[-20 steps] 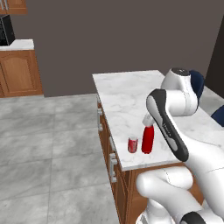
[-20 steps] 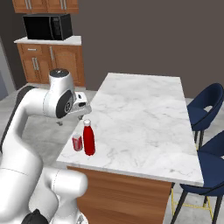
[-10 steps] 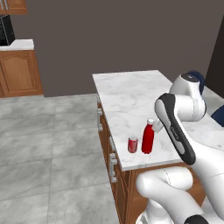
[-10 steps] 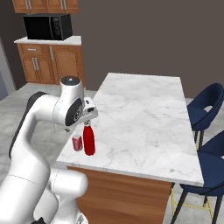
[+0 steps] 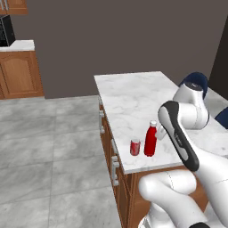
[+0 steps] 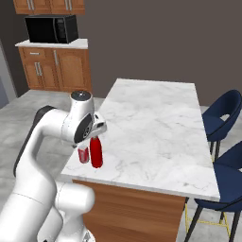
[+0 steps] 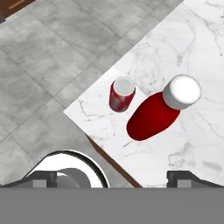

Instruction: Pick the water bottle, can from the counter and place them in the open cabinet.

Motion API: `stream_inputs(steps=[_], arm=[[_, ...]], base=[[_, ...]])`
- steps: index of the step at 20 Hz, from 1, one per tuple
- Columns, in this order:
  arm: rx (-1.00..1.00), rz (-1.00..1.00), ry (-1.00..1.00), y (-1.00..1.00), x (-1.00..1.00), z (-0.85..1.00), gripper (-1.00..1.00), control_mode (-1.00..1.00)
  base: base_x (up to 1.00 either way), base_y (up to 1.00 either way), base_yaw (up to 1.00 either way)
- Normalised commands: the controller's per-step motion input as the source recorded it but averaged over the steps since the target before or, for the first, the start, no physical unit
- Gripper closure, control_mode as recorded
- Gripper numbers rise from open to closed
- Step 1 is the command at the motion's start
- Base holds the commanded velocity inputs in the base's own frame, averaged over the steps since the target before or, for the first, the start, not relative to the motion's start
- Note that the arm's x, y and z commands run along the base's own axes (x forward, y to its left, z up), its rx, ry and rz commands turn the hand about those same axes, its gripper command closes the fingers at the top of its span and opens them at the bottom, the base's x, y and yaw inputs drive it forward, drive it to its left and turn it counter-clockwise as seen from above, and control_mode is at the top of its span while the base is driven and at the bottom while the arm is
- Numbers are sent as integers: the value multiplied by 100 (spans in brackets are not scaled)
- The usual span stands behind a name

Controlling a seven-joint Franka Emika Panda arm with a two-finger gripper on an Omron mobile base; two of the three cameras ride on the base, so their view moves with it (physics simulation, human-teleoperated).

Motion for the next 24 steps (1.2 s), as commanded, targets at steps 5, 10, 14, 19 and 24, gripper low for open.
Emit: stream_inputs(steps=[5, 10, 14, 19, 24], arm=[[10, 0, -1, 0, 0, -16, -100, -100], [12, 2, -3, -4, 1, -22, -100, -100], [10, 2, -1, -15, 0, -19, -100, -100], [7, 3, -4, -23, 0, -21, -100, -100], [5, 3, -10, -27, 1, -23, -100, -100]], base=[[0, 0, 0], [0, 0, 0], [0, 0, 0], [0, 0, 0], [0, 0, 0]])
